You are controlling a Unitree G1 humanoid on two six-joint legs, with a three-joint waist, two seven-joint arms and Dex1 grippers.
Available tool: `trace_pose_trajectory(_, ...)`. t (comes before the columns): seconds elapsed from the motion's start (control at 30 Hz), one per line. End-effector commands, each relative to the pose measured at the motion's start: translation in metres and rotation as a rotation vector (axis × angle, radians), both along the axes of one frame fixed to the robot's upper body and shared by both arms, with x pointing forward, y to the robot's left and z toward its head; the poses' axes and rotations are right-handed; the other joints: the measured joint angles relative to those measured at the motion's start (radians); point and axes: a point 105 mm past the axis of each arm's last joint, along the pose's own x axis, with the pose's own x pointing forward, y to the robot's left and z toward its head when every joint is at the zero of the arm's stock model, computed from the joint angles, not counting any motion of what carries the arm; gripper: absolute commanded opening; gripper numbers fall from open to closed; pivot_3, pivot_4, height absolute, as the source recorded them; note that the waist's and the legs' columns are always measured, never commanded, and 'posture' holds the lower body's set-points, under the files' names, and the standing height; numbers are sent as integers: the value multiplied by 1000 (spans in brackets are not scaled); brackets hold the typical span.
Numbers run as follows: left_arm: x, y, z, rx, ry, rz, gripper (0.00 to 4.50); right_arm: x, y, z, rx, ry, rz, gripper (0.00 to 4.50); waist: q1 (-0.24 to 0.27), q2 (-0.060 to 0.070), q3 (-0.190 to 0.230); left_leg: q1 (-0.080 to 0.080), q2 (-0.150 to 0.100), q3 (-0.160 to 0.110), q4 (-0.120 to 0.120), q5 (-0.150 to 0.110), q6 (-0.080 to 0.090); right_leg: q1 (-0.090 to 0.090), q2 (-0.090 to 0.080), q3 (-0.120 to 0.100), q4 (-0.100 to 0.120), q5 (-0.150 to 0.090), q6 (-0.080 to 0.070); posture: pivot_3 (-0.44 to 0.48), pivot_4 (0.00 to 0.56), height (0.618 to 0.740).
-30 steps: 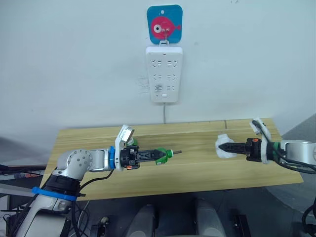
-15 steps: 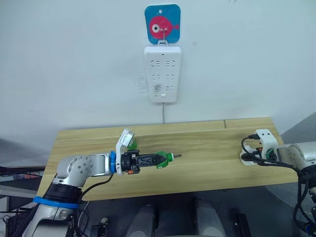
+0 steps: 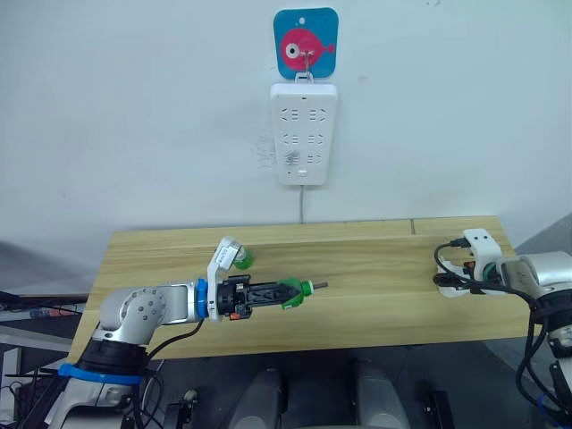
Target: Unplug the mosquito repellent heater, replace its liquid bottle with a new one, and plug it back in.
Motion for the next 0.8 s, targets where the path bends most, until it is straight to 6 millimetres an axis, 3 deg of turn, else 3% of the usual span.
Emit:
trace_pose_trajectory(0.03, 4, -3, 10, -30, -65, 11, 2265, 3, -5, 49, 38, -130, 23, 4447, 0, 1, 0, 0, 0, 0, 0, 0, 0, 0, 0, 0, 0, 0, 0, 71, 209, 740)
trace_pose_trajectory(0.1, 8, -5, 13, -46, -91, 30, 2265, -4, -1, 66, 72, -158, 38, 4447, 2, 1, -1, 0, 0, 0, 0, 0, 0, 0, 0, 0, 0, 0, 0, 59, 201, 740)
trace_pose_trajectory(0.2, 16, -13, 18, -44, -221, 79, 2265, -22, 29, 87, 227, -190, 124, 4447, 7, -1, -2, -1, 0, -1, 0, 0, 0, 0, 0, -1, 0, 0, 0, 42, 186, 740)
trace_pose_trajectory(0.3, 32, -26, 21, 33, -491, 189, 2265, -46, 79, 101, 480, -260, 259, 4447, 10, -2, -4, 0, 1, -1, 0, 0, 0, 0, 0, -1, -1, 0, 0, 22, 175, 740)
trace_pose_trajectory(0.47, 50, -47, 36, 120, -877, 319, 2265, -79, 135, 110, 887, -312, 352, 4447, 19, -2, -5, 0, 1, 1, 1, 0, -1, 0, 0, 0, -1, 1, 0, 16, 178, 740)
trace_pose_trajectory(0.63, 45, -57, 44, 108, -1024, 321, 2265, -72, 171, 112, 1047, -379, 256, 4447, 18, 1, -8, 0, 1, 1, 0, 0, -1, 0, 0, 1, 0, 2, 0, 18, 180, 740)
trace_pose_trajectory(0.8, 38, -65, 48, 88, -1060, 295, 2265, -64, 192, 122, 1106, -349, 176, 4447, 7, 1, -8, 0, 0, 1, 1, 0, -1, 0, 0, 0, 0, 2, 0, 37, 186, 740)
